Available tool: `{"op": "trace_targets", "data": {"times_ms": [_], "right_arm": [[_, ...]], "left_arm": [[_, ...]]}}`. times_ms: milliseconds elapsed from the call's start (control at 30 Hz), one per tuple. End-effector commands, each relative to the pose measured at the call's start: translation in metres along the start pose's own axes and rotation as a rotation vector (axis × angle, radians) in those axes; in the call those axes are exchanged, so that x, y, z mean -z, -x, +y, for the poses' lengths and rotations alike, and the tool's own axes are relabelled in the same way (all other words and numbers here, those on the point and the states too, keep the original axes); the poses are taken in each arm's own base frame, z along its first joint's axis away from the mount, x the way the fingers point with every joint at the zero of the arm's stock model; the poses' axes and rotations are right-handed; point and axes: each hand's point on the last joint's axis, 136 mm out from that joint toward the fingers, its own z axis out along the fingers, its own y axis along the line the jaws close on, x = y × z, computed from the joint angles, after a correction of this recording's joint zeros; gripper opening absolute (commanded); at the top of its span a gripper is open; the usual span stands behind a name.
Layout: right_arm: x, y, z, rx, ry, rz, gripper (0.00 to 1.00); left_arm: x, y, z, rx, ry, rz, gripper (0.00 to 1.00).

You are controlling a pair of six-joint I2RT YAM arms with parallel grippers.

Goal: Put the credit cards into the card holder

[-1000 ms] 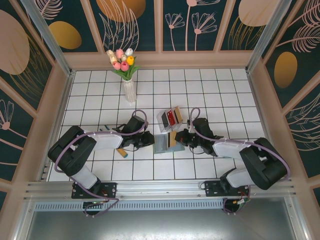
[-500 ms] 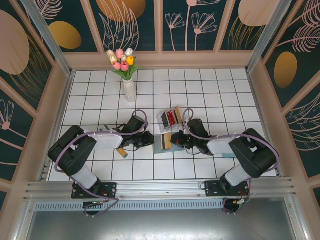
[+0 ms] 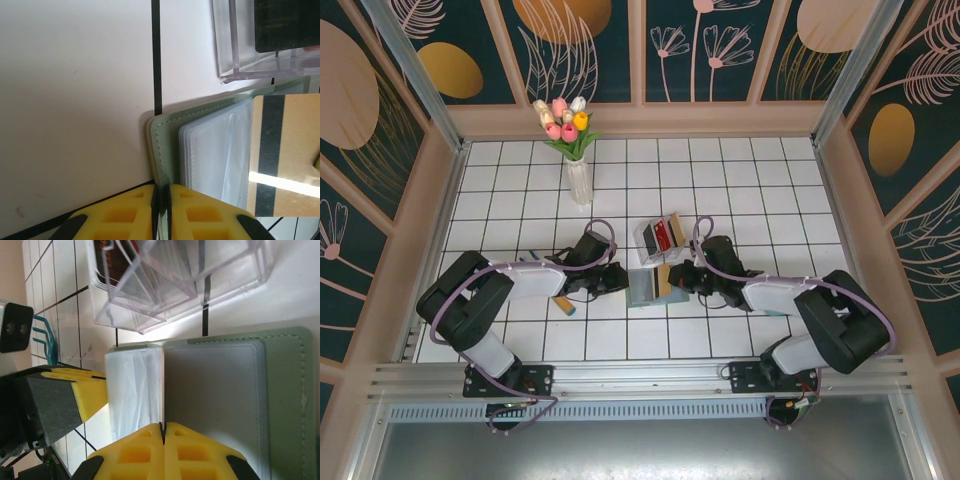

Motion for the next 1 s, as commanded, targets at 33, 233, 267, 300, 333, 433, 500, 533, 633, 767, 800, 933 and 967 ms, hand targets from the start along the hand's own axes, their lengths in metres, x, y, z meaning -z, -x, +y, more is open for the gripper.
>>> {"op": "trace_targets", "data": {"times_ms": [33, 233, 267, 300, 333, 433, 500, 533, 633, 767, 800, 933, 967], "right_arm": [[-0.011, -0.015, 0.000, -0.024, 0.021, 0.055, 0.01], [-0.026, -0.023, 0.003, -0.055, 0.015, 0.088, 0.00], [-0.026, -0.023, 0.006, -0.053, 0.025, 0.089, 0.00], [-0.027, -0.023, 0.008, -0.053, 0.031, 0.092, 0.00], [-0.026, -0.022, 0.009, -0.056, 0.025, 0.087, 0.00], [-0.017, -0.014, 0.017, -0.035, 0.030, 0.052, 0.00], [-0.011, -0.011, 0.027, -0.017, 0.052, 0.041, 0.00], [-0.008, -0.009, 0.032, -0.010, 0.063, 0.034, 0.00], [0.000, -0.005, 0.045, 0.008, 0.098, 0.017, 0.00], [-0.001, -0.008, 0.049, 0.009, 0.120, 0.038, 0.01], [-0.004, -0.009, 0.048, 0.006, 0.120, 0.045, 0.01], [-0.011, -0.014, 0.041, -0.003, 0.088, 0.058, 0.00], [-0.010, -0.012, 0.037, -0.002, 0.072, 0.046, 0.00]], "left_arm": [[-0.008, -0.007, 0.011, -0.005, 0.047, 0.035, 0.16], [-0.007, -0.006, 0.009, -0.003, 0.039, 0.029, 0.16], [-0.007, -0.006, 0.010, 0.000, 0.041, 0.029, 0.16], [-0.007, -0.006, 0.010, -0.002, 0.041, 0.029, 0.16], [-0.007, -0.006, 0.010, 0.000, 0.043, 0.028, 0.16], [-0.005, -0.006, 0.011, 0.000, 0.049, 0.021, 0.16], [-0.004, -0.006, 0.012, 0.000, 0.052, 0.018, 0.16], [-0.005, -0.005, 0.012, -0.001, 0.051, 0.017, 0.16], [-0.005, -0.005, 0.012, 0.002, 0.051, 0.017, 0.16], [-0.005, -0.003, 0.010, 0.002, 0.045, 0.012, 0.16], [-0.005, -0.003, 0.010, 0.004, 0.045, 0.010, 0.16], [-0.003, -0.003, 0.010, 0.003, 0.048, 0.006, 0.16], [-0.003, -0.003, 0.010, 0.003, 0.050, 0.004, 0.16]]}}
